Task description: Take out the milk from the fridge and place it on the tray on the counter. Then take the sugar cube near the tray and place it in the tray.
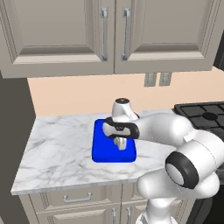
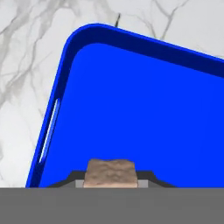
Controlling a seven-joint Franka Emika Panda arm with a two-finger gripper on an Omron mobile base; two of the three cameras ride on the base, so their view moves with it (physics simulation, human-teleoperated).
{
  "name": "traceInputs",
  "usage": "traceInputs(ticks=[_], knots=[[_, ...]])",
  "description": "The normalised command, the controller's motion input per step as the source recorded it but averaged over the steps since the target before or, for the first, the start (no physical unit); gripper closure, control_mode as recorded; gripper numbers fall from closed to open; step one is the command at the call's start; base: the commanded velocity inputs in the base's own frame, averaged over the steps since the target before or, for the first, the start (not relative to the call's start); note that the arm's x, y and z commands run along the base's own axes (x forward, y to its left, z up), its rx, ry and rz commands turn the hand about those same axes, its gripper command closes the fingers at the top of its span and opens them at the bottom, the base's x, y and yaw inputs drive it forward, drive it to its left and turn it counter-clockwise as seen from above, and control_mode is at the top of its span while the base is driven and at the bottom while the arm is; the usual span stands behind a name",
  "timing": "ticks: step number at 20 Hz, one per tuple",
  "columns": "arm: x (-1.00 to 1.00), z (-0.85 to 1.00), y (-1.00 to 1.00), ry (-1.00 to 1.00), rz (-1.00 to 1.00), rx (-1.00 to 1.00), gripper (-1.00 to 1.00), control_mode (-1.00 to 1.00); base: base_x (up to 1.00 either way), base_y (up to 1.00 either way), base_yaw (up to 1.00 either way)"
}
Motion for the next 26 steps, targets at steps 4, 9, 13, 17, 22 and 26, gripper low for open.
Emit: traceInputs(ticks=[4,9,13,17,22,26], knots=[[0.34,-0.33,0.0,0.01,0.0,-0.04,1.0,-1.0,0.0,0.0,0.0],[0.42,-0.18,0.0,0.03,0.0,0.0,1.0,-1.0,0.0,0.0,0.0],[0.39,-0.16,0.0,0.04,0.0,0.0,1.0,-1.0,0.0,0.0,0.0],[0.1,-0.17,0.0,0.0,0.0,0.0,1.0,-1.0,0.0,0.0,0.0],[0.12,-0.32,0.0,0.0,0.0,0.0,1.0,-1.0,0.0,0.0,0.0],[0.04,-0.36,0.0,0.0,0.0,0.0,1.0,-1.0,0.0,0.0,0.0]])
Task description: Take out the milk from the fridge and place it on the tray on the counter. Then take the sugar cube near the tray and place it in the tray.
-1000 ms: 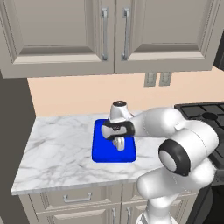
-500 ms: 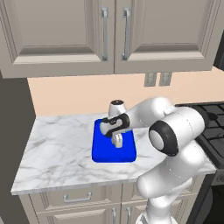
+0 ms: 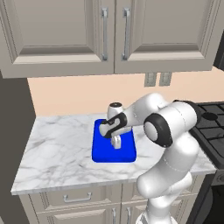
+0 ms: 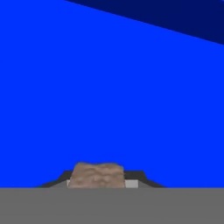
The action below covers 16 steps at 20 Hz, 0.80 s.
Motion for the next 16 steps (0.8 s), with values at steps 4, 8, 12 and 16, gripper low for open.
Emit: traceInputs(ticks=[4,8,12,16], knots=[[0.03,-0.38,0.0,0.0,0.0,0.0,1.0,-1.0,0.0,0.0,0.0],[0.0,-0.38,0.06,0.0,0.0,0.0,-1.0,-1.0,0.0,0.0,0.0],[0.0,-0.13,0.05,-0.01,0.0,0.0,-1.0,-1.0,0.0,0.0,0.0],[-0.02,0.03,0.04,-0.04,0.0,0.0,-1.0,-1.0,0.0,0.0,0.0]])
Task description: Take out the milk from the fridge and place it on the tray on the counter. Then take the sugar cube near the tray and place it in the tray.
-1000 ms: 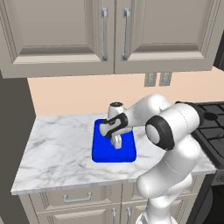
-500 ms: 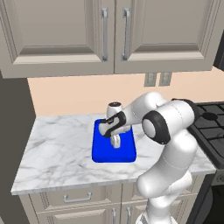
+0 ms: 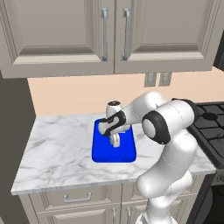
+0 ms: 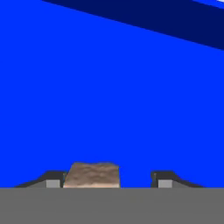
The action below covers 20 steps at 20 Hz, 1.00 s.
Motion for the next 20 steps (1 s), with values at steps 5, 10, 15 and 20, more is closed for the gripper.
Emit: traceInputs(ticks=[5,10,15,20], knots=[[-0.14,0.16,0.08,-0.07,0.0,0.0,-1.0,-1.0,0.0,0.0,0.0],[-0.25,0.15,0.0,-0.09,0.0,0.0,-1.0,-1.0,0.0,0.0,0.0],[-0.36,0.17,0.01,-0.13,0.0,0.0,-1.0,-1.0,0.0,0.0,0.0],[-0.58,0.26,0.0,-0.18,0.0,0.0,-1.0,-1.0,0.0,0.0,0.0]])
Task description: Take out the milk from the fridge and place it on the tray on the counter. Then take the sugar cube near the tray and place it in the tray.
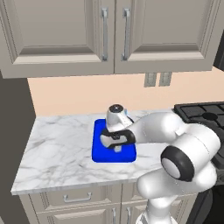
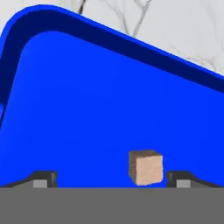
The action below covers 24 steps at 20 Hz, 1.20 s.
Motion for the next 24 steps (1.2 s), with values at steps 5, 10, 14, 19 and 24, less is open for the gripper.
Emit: traceInputs(ticks=[5,10,14,19,24], knots=[[-0.61,0.77,0.0,-0.1,0.01,0.03,-1.0,-1.0,0.0,0.0,0.0],[-0.45,1.0,0.02,-0.04,0.0,0.01,-1.0,-1.0,0.0,0.0,0.0],[-0.64,0.83,0.0,-0.01,-0.03,0.0,-1.0,-1.0,0.0,0.0,0.0],[-0.78,0.75,-0.05,0.0,-0.05,0.0,-1.0,-1.0,0.0,0.0,0.0],[-0.81,0.76,-0.12,0.0,-0.03,0.0,-1.0,-1.0,0.0,0.0,0.0]])
